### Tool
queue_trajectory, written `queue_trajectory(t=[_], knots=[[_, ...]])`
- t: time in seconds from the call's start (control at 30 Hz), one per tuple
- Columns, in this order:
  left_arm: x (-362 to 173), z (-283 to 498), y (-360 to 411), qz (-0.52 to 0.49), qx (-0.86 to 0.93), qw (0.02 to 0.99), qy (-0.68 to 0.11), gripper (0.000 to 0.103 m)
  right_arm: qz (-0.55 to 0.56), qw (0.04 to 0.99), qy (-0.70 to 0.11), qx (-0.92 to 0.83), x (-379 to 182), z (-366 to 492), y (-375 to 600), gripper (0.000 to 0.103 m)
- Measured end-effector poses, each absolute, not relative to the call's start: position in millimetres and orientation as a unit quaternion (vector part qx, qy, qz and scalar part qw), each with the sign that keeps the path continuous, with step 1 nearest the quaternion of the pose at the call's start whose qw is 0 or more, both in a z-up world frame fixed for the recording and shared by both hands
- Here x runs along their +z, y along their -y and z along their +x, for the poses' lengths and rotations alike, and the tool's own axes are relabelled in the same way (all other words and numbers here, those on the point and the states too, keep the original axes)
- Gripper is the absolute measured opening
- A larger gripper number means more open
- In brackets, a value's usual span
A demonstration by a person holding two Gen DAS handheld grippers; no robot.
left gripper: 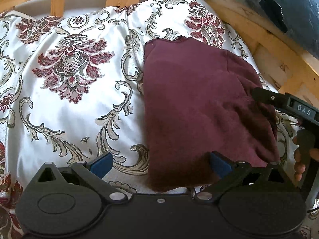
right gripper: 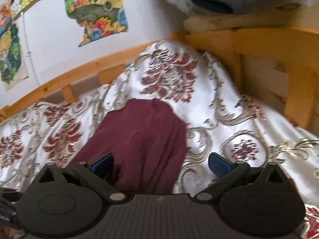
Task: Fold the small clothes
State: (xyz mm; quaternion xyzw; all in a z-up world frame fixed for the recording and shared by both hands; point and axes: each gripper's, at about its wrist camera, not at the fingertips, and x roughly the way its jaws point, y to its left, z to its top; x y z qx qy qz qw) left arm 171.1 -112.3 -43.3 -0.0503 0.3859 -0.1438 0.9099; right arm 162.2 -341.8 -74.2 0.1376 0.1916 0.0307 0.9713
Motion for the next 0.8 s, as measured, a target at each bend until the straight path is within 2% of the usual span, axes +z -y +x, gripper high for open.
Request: queue_trajectory(t=[0.3,0.53,0.63,0.8], knots=[[-46.5,171.5,110.8,-0.057,-0.146,0.907,-0.392,0.102,0.196,0.969,-0.149,-0.004,-81.5,162.9,356.5,0.103],[-48.7,172.4,103.1,-0.079,-0.178,0.9,-0.39,0.102,0.224,0.962,-0.145,0.055,-89.6,188.0,355.9,0.09],[-48.0,172.6,99.9,-0.083,-0.189,0.903,-0.376,0.102,0.263,0.948,-0.172,0.055,-98.9,203.0,363.2,0.089],[-46.0,180.5,97.5,-0.104,-0.221,0.897,-0.369,0.097,0.309,0.934,-0.164,0.073,-105.7,205.7,374.1,0.088]])
